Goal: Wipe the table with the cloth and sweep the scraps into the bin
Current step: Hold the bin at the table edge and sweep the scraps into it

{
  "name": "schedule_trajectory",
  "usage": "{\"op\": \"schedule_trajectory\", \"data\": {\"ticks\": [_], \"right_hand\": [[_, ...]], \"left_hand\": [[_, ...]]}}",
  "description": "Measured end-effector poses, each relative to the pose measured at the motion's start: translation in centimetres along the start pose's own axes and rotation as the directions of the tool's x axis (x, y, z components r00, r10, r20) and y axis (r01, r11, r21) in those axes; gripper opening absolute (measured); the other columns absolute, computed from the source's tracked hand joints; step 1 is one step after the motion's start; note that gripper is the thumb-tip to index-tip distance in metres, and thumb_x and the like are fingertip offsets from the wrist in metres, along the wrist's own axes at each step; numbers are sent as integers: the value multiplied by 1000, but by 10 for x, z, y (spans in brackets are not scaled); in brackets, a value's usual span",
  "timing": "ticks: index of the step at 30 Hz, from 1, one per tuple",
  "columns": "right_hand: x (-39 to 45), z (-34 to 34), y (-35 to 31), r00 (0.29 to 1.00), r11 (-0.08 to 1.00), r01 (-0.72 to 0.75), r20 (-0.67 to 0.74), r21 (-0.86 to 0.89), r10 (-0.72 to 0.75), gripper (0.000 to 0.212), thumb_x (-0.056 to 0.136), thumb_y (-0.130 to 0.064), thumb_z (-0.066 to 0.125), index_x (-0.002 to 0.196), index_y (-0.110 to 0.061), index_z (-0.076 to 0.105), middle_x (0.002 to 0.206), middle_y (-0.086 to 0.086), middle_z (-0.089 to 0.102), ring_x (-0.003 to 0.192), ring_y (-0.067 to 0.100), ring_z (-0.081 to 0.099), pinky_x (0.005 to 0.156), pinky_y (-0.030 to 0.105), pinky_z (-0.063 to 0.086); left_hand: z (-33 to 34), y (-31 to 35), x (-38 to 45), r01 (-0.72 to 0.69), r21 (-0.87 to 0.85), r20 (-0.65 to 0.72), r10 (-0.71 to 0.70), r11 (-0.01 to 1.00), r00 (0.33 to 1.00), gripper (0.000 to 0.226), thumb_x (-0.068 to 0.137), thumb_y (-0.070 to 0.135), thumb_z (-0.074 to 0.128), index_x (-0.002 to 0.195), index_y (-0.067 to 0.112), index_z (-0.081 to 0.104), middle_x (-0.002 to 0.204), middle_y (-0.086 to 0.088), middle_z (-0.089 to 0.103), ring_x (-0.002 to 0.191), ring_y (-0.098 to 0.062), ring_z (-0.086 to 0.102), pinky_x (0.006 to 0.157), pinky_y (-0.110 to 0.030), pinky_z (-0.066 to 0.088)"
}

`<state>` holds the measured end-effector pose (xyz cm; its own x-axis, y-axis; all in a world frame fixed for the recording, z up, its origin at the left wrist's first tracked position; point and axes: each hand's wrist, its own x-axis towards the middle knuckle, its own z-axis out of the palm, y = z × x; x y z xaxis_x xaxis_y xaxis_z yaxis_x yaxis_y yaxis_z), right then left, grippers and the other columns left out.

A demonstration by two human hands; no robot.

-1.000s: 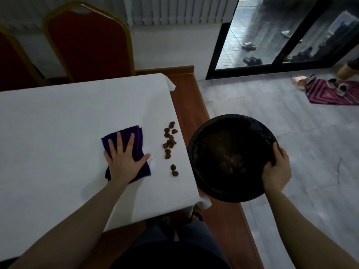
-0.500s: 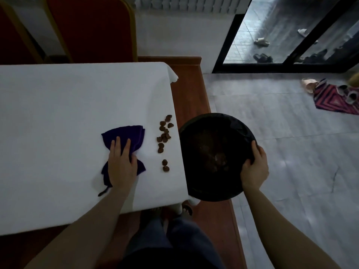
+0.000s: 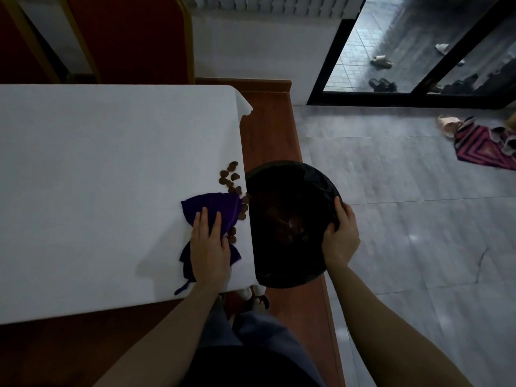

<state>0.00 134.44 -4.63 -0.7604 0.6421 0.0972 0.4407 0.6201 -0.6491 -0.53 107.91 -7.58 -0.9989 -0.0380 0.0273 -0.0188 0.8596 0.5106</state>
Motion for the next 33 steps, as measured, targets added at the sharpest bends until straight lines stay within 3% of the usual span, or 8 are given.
{"op": "schedule_trajectory", "data": {"ticks": [6,13,17,23,27,31,33], "right_hand": [[0,2,0,999,999,-28,18,22,28,67,87,5,50,143,-33,50,143,-2,52,120,15,56,93,25,46],[-3,5,-1,999,999,-41,33,35,40,68,87,5,50,143,-34,50,143,-3,52,123,15,56,97,35,51],[0,6,-3,998,998,-49,48,39,47,67,88,5,49,143,-33,50,143,-4,52,121,15,56,94,29,48],[8,9,-12,997,998,-54,62,40,51,66,88,5,48,142,-32,51,141,-4,53,118,14,57,86,18,40],[16,12,-20,996,998,-61,69,22,59,66,88,5,48,143,-32,51,141,-4,53,118,15,56,87,19,40],[22,16,-27,995,998,-67,76,4,67,66,88,4,48,143,-33,50,141,-4,52,119,16,55,93,24,41],[24,18,-33,995,998,-69,72,-3,69,66,89,3,47,143,-34,50,141,-4,53,119,14,55,93,23,39]], "left_hand": [[11,30,-1,-37,-10,50,38,999,998,61,89,3,66,147,10,46,158,-16,33,147,-36,29,116,-47,32],[23,54,-3,-141,-36,116,144,989,983,63,90,4,64,149,14,44,160,-10,31,149,-30,26,119,-41,28],[18,48,-1,-189,-129,124,205,973,971,62,90,0,59,149,13,44,160,-9,31,148,-30,26,120,-44,29],[-10,37,15,-247,-291,12,261,924,965,53,94,19,38,144,9,50,155,-11,39,145,-28,29,119,-40,25],[-38,32,47,-323,-355,-104,307,877,946,51,93,13,40,142,4,52,152,-15,42,142,-32,34,122,-38,24],[-57,13,99,-312,-320,-145,279,895,949,51,94,16,41,143,5,50,154,-16,40,143,-34,33,123,-31,19],[-62,1,127,-278,-271,-137,249,922,959,51,95,17,40,144,6,50,155,-16,39,144,-35,32,122,-35,21]]}}
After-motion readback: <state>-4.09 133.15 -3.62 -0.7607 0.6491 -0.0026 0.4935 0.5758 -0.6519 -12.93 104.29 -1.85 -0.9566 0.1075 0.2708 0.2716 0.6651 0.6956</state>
